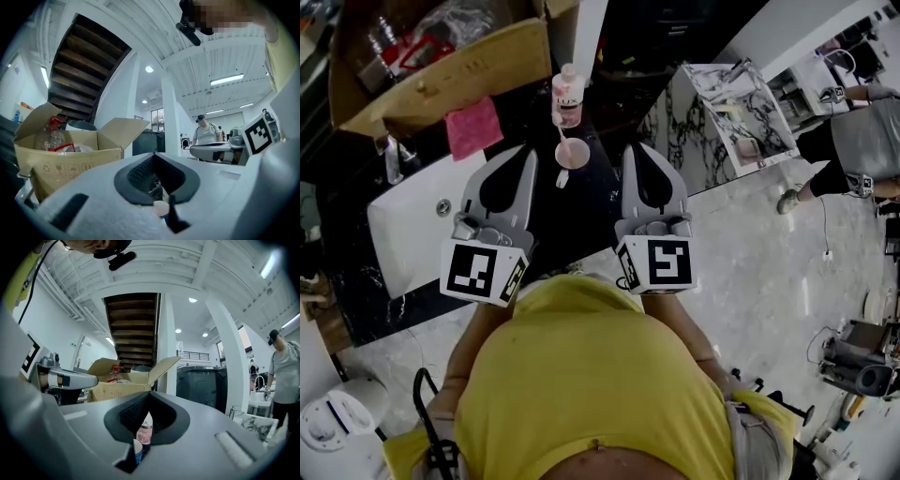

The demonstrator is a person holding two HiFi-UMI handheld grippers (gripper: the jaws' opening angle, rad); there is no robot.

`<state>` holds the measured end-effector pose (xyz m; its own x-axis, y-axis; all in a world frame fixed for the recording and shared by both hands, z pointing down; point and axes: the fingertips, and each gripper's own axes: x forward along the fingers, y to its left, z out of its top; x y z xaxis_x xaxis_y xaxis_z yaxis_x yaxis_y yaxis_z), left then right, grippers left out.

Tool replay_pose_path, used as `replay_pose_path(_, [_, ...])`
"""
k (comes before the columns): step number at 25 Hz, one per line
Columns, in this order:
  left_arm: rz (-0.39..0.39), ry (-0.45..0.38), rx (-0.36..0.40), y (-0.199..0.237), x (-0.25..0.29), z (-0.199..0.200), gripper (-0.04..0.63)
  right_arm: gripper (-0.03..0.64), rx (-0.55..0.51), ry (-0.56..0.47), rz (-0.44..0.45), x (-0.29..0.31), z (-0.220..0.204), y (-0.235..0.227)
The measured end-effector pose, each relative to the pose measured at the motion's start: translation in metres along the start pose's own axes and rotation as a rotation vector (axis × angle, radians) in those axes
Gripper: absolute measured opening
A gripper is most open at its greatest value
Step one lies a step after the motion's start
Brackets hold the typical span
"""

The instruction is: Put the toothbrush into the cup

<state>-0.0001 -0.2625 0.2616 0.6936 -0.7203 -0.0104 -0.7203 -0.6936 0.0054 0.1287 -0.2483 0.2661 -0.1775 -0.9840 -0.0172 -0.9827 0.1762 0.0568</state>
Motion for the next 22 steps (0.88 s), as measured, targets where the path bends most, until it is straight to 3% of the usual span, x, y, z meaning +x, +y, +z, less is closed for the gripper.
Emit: replay_pose_path(22, [0.065,-0.017,0.050,-0.039,0.000,-0.001,0.002,0.011,0.078,-0.024,0.099,-0.012,-0.018,-0.015])
